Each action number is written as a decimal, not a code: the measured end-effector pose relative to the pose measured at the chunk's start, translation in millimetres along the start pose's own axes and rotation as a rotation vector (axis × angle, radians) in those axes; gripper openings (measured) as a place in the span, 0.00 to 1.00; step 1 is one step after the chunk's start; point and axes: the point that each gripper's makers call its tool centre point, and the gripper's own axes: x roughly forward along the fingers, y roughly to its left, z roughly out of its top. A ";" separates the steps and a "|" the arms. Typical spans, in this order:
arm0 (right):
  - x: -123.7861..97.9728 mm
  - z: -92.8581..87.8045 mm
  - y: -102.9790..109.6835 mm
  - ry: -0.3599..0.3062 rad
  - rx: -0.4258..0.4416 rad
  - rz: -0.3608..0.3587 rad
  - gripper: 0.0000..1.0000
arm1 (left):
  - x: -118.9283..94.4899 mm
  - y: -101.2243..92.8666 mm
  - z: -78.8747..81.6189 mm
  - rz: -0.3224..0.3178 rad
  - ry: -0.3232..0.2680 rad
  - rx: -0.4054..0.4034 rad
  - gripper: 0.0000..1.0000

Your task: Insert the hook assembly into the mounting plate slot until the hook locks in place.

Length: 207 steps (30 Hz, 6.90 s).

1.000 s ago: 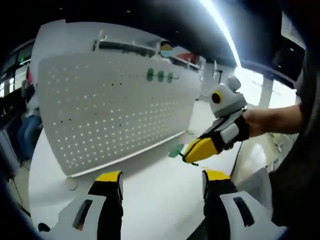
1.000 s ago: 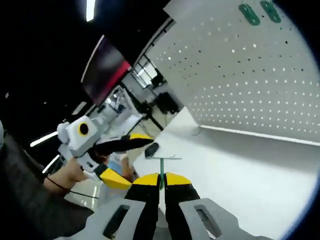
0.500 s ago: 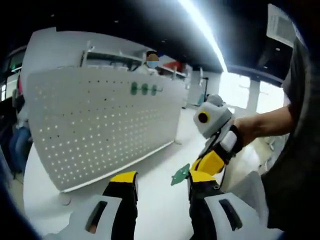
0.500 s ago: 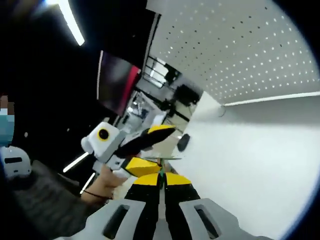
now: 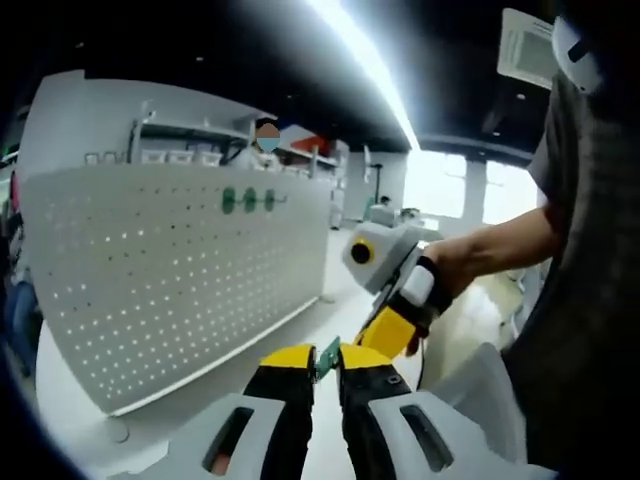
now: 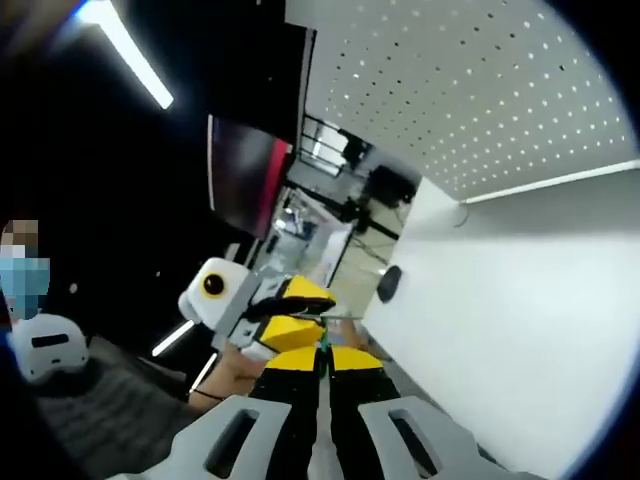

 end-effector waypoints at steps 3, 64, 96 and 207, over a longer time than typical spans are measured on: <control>-0.6 -1.8 0.9 0.007 0.016 0.012 0.00 | 1.2 -1.4 1.6 -0.002 -0.001 0.035 0.06; -2.4 18.7 -19.6 -0.106 -1.019 -0.660 0.08 | 15.5 35.1 -35.9 0.234 0.080 -0.605 0.03; -7.5 20.0 -24.4 -0.155 -1.019 -0.697 0.01 | 18.0 27.6 -37.1 0.215 0.006 -0.777 0.03; -240.4 238.3 -31.5 -0.828 -0.969 -1.105 0.00 | -11.8 42.3 -14.7 0.320 -0.032 -0.150 0.98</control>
